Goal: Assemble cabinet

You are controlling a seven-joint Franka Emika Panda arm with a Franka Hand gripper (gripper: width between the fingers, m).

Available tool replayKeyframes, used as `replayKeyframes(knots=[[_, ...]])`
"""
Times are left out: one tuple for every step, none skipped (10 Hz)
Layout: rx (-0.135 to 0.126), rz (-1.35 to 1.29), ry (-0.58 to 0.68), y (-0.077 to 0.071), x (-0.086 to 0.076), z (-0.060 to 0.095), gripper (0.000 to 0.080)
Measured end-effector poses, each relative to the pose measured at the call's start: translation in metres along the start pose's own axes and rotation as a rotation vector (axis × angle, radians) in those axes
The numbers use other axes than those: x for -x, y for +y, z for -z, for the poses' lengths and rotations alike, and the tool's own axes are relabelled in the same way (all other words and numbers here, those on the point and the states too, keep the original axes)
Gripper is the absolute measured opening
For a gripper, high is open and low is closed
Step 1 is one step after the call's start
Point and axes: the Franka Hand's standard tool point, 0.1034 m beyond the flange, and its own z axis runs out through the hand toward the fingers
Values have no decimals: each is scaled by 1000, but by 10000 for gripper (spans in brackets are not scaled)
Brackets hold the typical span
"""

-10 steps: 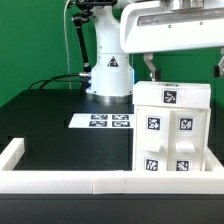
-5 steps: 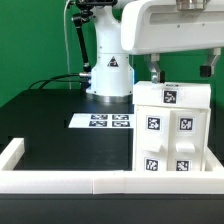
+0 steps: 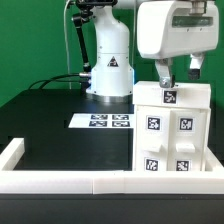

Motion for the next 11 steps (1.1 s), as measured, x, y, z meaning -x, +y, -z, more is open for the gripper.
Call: replayKeyframes(knots=[[1, 77, -9, 0, 2, -2, 797], [2, 146, -20, 0, 4, -6, 797], [3, 195, -33, 0, 6, -10, 797], [11, 213, -43, 0, 6, -14, 797], [12, 218, -46, 0, 6, -15, 797], [12, 214, -46, 0, 7, -15, 797], [12, 213, -46, 1, 7, -15, 681], [12, 213, -46, 1, 7, -15, 681], [13, 202, -46, 1, 7, -15, 557], [13, 172, -46, 1, 7, -15, 560], [13, 151, -45, 1, 7, -15, 560]])
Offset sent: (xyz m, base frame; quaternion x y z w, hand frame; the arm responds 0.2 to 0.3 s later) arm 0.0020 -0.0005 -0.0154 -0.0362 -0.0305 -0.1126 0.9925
